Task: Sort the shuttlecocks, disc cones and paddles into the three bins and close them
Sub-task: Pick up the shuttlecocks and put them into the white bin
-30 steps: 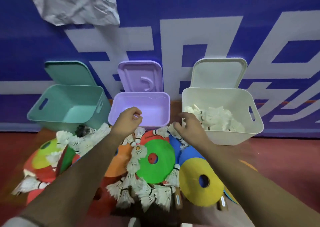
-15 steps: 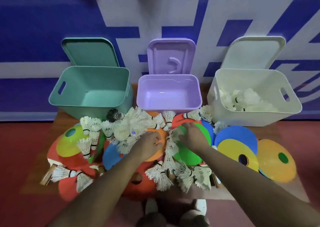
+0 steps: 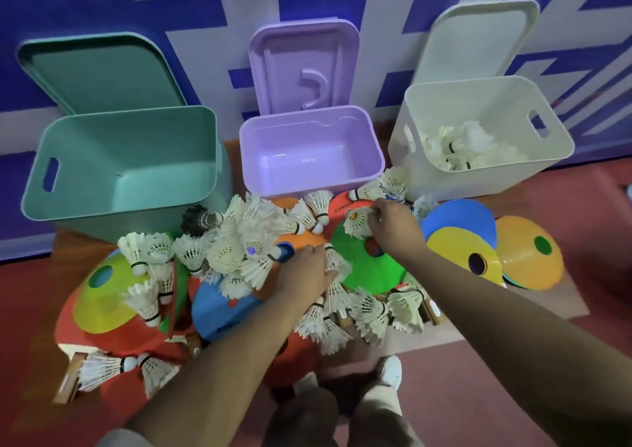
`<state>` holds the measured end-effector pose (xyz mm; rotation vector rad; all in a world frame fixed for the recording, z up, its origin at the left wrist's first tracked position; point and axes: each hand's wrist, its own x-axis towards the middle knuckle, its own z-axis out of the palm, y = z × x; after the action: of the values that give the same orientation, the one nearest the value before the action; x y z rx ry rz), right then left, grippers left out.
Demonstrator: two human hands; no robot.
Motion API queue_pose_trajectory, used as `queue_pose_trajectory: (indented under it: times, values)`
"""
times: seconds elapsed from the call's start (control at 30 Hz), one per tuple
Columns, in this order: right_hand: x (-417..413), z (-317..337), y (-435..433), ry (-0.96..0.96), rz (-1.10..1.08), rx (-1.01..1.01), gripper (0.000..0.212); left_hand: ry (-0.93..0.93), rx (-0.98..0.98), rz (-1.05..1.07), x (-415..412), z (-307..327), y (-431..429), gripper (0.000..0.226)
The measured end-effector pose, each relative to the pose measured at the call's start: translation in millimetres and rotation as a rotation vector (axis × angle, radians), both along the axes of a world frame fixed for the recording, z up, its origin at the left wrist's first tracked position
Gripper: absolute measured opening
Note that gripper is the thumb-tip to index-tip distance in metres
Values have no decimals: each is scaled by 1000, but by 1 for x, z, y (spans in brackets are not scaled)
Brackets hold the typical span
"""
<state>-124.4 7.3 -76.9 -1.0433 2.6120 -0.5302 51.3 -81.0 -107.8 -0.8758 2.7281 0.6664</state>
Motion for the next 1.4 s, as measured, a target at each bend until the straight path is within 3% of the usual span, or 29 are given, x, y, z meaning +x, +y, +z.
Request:
queue_pose_trajectory:
  times: [0.17, 0.3, 0.4, 0.5, 0.63, 0.7, 0.9, 0.97, 1.1, 1.23, 1.4]
  values:
    - [-19, 22, 27, 36, -70, -99, 20, 135, -5, 90, -16, 3, -11, 31]
    - [-32, 42, 43, -35, -131, -237, 20, 199, 104, 241, -35, 22, -21, 43]
    - [-52, 59, 53, -59, -194, -303, 12, 349, 204, 247, -65, 53, -22, 30]
    - [-88, 79, 67, -51, -228, -365, 15, 480, 339, 276, -108, 94, -15, 20]
    - [-149, 100, 90, -33, -263, -418, 16, 564, 681, 361, -186, 127, 2, 24]
    - [-180, 102, 99, -34, -309, -428, 15, 593, 760, 397, -225, 132, 12, 25]
    - [-256, 85, 112, -11, -412, -366, 18, 541, 755, 463, -324, 109, 34, 35]
    - [-274, 79, 111, -17, -402, -349, 18, 501, 749, 456, -341, 103, 35, 47]
    - [-291, 71, 109, -133, -327, -347, 31, 365, 559, 351, -345, 97, 32, 69]
    - [-285, 71, 106, -129, -179, -342, 40, 438, 553, 406, -319, 93, 24, 49]
    - [-246, 76, 84, -178, 20, -350, 41, 475, 408, 391, -251, 104, 5, 27]
